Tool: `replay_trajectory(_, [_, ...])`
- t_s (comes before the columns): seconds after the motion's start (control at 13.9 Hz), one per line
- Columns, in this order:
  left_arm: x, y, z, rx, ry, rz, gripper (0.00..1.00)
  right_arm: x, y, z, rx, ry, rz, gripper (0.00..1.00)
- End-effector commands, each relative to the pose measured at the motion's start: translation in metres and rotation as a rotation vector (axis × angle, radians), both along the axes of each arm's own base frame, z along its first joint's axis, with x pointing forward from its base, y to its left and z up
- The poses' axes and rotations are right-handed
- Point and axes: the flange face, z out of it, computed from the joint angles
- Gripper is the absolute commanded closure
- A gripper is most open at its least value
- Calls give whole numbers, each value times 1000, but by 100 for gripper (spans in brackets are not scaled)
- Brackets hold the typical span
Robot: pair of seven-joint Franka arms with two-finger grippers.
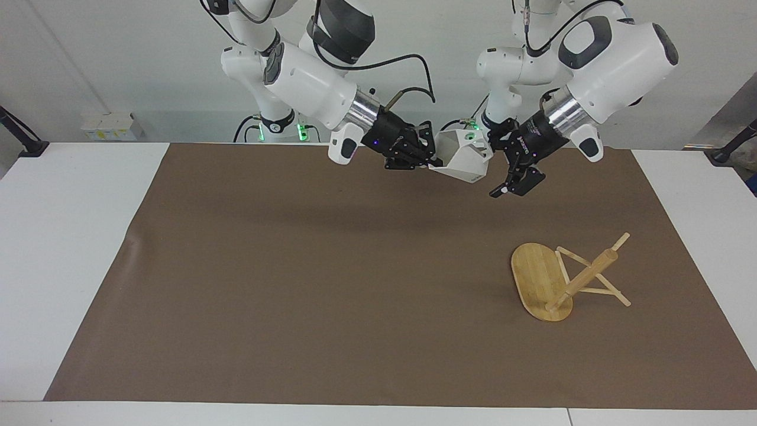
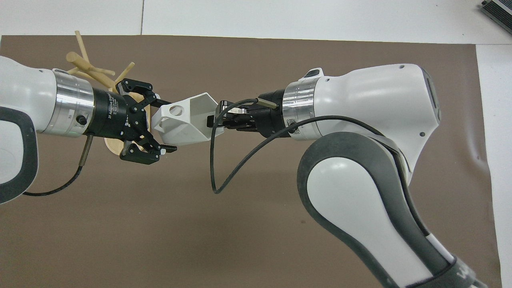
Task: Hang cup on rack
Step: 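Carry the cup toward the left gripper while the left gripper reaches it, then close the left gripper on the cup while the right gripper holds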
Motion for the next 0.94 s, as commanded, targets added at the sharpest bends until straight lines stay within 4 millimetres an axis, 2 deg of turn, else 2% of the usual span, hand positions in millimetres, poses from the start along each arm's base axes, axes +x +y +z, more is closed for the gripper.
replay_trajectory(0.0, [-11, -2, 5, -23, 13, 51, 0, 1, 1, 4, 33, 39, -13, 100])
replay_trajectory(0.29, [-10, -5, 6, -47, 9, 57, 0, 1, 2, 4, 33, 40, -14, 100])
replay_trajectory(0.36, [-11, -5, 7, -50, 7, 53, 16, 1, 2, 4, 33, 40, -14, 100])
replay_trajectory(0.43, [-11, -5, 7, -50, 5, 50, 59, 1, 2, 4, 33, 40, -14, 100])
replay_trajectory(0.5, [-11, -6, 6, -51, 4, 49, 95, 1, 2, 4, 34, 43, -18, 100])
replay_trajectory(0.58, [-11, -5, 8, -52, 1, 49, 100, 1, 2, 4, 33, 44, -17, 100])
replay_trajectory(0.86, [-10, -4, 12, -68, -12, 59, 100, 1, 1, 4, 32, 45, -16, 100])
